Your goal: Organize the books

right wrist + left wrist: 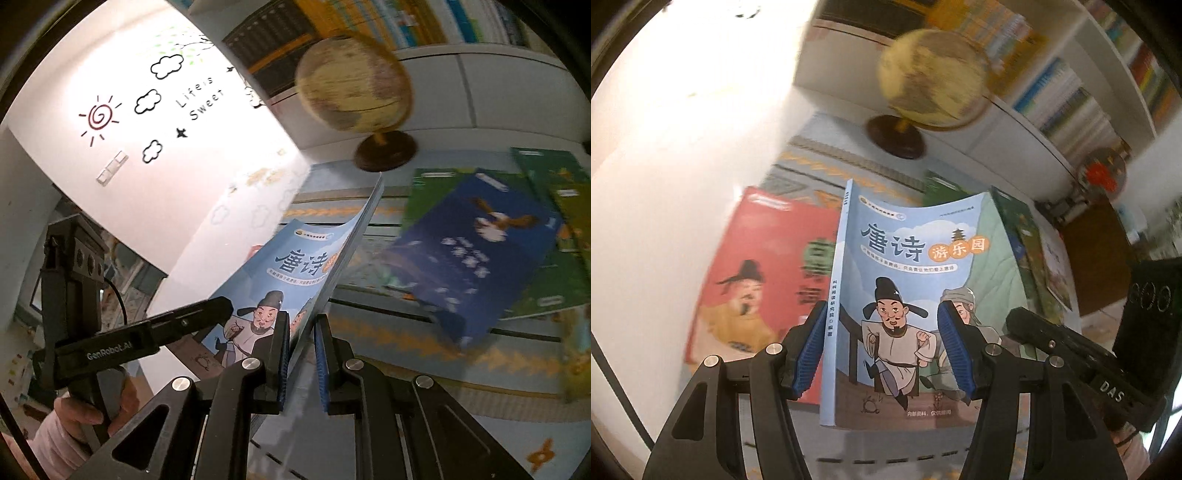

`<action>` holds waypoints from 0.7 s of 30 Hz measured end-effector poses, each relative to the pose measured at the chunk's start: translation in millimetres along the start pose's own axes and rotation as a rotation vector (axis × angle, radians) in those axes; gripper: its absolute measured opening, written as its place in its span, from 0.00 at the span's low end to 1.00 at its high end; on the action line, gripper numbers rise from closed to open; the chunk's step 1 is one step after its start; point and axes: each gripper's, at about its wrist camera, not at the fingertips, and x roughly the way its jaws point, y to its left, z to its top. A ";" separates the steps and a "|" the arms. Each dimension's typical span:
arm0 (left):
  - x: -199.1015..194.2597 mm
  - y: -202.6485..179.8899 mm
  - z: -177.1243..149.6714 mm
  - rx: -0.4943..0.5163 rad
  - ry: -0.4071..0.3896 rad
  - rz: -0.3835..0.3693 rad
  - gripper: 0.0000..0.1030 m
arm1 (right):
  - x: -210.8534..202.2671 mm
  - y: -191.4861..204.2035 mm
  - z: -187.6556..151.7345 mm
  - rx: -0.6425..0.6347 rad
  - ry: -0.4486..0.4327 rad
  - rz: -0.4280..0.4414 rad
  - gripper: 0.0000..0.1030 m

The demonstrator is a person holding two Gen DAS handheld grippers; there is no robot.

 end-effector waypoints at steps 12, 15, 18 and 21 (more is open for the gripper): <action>6.3 70.1 -6.7 -0.108 0.025 0.073 0.54 | 75.2 28.8 -2.1 -0.002 0.111 0.043 0.13; 13.1 80.8 -5.3 -0.126 0.036 0.077 0.54 | 89.7 29.2 -0.5 0.004 0.129 0.039 0.13; 22.0 91.7 -5.4 -0.136 0.055 0.088 0.54 | 104.0 26.4 -2.9 0.025 0.152 0.024 0.13; 34.5 102.8 -5.4 -0.141 0.082 0.110 0.54 | 119.2 18.9 -9.7 0.077 0.187 0.025 0.13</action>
